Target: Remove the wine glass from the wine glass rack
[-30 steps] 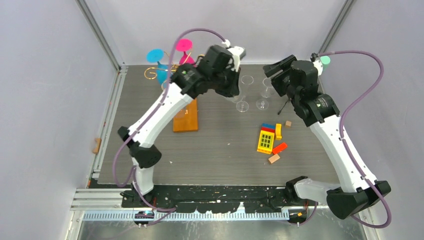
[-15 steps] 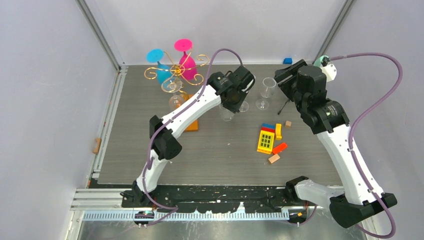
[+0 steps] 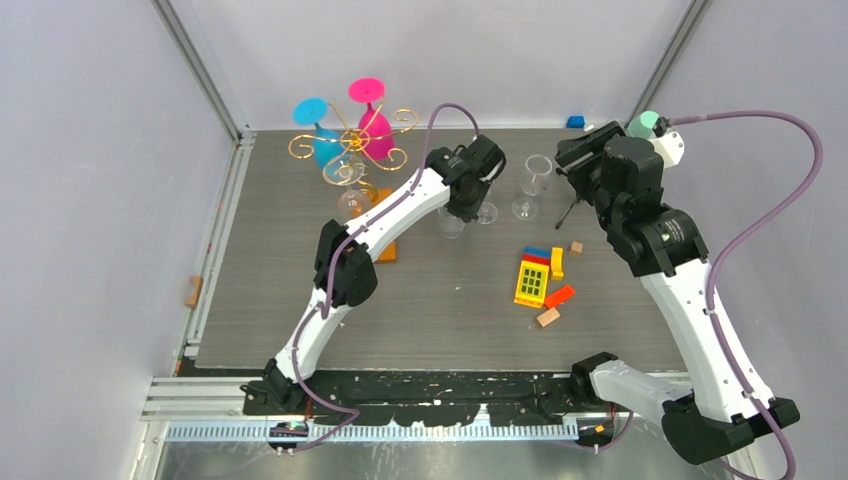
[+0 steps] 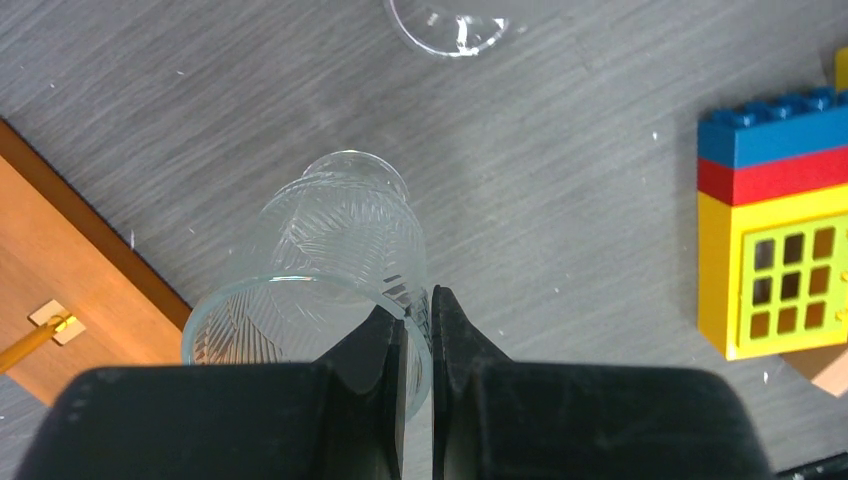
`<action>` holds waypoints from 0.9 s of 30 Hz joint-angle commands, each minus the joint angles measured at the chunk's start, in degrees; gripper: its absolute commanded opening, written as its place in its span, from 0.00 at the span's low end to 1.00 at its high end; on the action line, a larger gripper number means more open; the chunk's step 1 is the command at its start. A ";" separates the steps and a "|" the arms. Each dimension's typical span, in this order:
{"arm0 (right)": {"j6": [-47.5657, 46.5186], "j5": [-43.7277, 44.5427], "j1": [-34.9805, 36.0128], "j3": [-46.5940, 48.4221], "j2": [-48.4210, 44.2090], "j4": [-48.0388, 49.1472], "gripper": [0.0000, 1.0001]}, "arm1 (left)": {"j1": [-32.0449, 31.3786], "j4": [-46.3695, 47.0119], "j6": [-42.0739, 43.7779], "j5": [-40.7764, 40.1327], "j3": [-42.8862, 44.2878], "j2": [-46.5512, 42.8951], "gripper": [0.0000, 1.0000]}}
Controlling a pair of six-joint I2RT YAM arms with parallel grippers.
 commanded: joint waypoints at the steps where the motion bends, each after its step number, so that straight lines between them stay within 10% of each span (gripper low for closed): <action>1: -0.26 2.82 0.18 0.18 -1.71 0.69 0.65 | 0.93 7.84 -0.22 -2.56 -0.60 0.06 0.00; 27: 0.45 2.20 0.18 0.24 -2.07 0.00 0.65 | 1.79 8.69 -0.08 -5.40 0.44 -3.88 0.49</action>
